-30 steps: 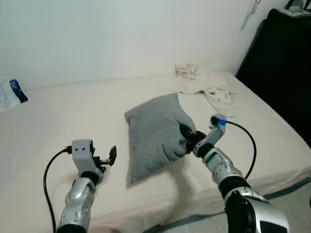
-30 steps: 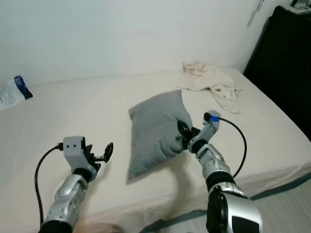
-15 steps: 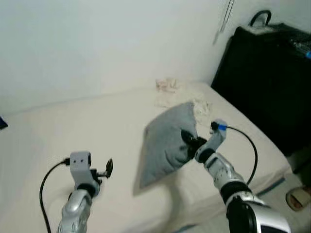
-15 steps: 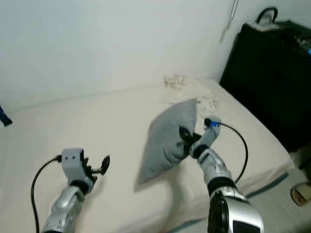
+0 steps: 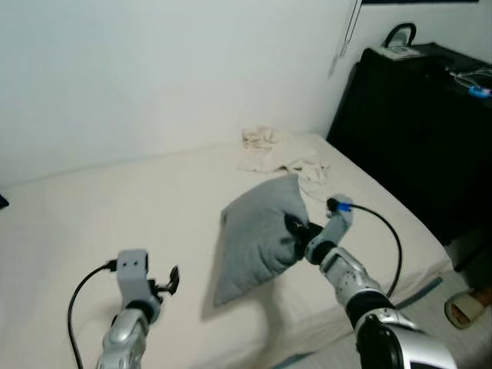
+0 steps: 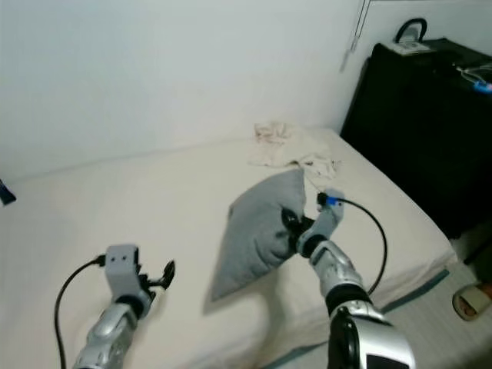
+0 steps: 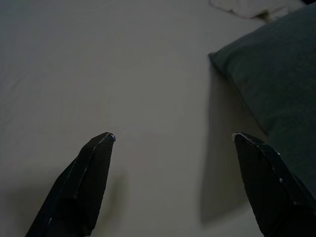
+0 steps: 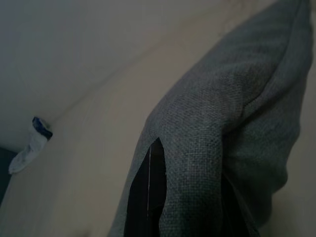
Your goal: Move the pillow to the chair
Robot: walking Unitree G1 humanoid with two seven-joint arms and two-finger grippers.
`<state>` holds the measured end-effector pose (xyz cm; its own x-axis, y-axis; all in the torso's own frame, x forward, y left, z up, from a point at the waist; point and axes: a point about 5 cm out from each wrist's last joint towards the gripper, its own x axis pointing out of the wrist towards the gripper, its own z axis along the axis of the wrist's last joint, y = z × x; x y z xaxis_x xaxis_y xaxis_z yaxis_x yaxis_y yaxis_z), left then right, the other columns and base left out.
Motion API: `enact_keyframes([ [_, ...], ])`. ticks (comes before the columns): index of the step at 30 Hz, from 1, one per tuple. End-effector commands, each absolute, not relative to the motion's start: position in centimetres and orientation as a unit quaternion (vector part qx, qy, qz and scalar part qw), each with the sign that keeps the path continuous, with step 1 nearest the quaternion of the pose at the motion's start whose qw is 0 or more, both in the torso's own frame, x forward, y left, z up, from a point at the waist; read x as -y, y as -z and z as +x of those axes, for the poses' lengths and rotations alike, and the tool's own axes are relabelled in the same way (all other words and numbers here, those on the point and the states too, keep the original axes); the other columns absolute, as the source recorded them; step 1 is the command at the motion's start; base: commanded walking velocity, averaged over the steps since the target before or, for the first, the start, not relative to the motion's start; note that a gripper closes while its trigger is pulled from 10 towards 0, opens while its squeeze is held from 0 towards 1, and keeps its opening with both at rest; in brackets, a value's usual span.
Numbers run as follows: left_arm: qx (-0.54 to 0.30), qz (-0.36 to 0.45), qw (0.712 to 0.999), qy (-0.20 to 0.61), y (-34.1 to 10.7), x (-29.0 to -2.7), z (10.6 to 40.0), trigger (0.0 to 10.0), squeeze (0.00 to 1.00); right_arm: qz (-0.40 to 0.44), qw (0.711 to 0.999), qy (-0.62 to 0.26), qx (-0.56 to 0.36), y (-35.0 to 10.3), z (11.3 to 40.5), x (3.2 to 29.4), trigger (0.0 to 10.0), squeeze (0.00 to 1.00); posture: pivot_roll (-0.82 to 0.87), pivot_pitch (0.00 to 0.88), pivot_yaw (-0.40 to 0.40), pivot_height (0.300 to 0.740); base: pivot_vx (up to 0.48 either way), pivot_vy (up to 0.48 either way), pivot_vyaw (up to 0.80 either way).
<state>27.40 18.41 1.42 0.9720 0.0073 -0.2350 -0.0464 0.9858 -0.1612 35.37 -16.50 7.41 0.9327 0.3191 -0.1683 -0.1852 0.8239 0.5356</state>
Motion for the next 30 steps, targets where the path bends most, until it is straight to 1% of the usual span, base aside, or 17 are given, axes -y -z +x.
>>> enact_keyframes([
  [1, -0.128, -0.083, 0.988, -0.016, -0.9, -18.4, 27.0, 10.0, 0.0, 0.259, 0.952, -0.132, -0.099, -8.2, 35.7, 16.9, 10.0, 0.0, 0.08, 0.0, -0.075, 0.74, 0.0, 0.0, 0.0],
  [26, -0.125, -0.046, 0.991, 0.021, -0.7, -17.2, 26.9, 10.0, 0.0, 0.268, 0.948, -0.14, -0.1, -7.6, 35.3, 16.1, 10.0, 0.0, 0.09, 0.0, -0.064, 0.74, 0.0, 0.0, 0.0],
  [30, -0.143, -0.033, 0.989, 0.021, 0.2, -17.4, 26.2, 10.0, 0.0, 0.25, 0.951, -0.133, -0.126, -6.8, 34.9, 15.8, 10.0, 0.0, 0.09, 0.0, -0.062, 0.74, 0.0, 0.0, 0.0],
])
